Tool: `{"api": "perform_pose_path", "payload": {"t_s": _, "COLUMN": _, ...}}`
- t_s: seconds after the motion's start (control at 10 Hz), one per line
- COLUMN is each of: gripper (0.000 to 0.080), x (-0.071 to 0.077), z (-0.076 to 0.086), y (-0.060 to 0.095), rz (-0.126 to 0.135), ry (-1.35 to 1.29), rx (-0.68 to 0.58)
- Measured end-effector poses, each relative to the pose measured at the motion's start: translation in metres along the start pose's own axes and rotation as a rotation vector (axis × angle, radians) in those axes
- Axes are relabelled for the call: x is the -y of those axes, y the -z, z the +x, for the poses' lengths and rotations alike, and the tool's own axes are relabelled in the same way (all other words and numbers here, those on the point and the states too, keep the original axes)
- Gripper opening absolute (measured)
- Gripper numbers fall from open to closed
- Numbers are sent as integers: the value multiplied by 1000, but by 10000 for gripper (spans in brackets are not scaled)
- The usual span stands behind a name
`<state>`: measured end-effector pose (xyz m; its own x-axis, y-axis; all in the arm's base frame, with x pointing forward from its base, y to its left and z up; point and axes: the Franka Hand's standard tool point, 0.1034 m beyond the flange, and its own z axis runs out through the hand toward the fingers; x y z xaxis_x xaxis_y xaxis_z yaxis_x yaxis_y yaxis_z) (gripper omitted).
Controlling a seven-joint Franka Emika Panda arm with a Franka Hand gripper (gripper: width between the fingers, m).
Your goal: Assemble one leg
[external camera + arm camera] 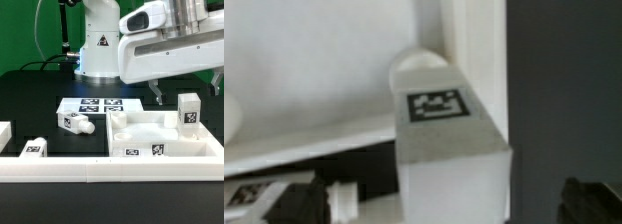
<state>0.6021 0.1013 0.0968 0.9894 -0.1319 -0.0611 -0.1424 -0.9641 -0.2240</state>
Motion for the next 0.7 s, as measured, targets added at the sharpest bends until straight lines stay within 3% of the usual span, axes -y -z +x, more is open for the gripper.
{"api": "perform_pose_path", "payload": {"t_s": 0.2, "gripper": 649, "x": 2, "z": 4, "y": -2, "rz": -3, "ry": -13, "rx": -33}}
{"api": "perform_pose_path", "payload": {"t_s": 0.3, "gripper": 649, "x": 0, "z": 3, "y": -3, "rz": -26, "ry": 18, "rx": -27}}
{"api": "perform_pose_path", "payload": {"t_s": 0.4, "gripper": 649, "x": 0, "z": 0, "y": -7, "rz": -81, "ry": 96, "rx": -15}}
{"api": "perform_pose_path", "payload": {"t_s": 0.5, "gripper": 649, "x": 1, "z": -2, "y": -9, "rz": -115, "ry": 148, "rx": -8}}
{"api": "perform_pose_path", "payload": {"t_s": 0.7, "gripper": 649, "x": -1, "z": -3, "y": -10, "rz": -132, "ry": 178, "rx": -6}}
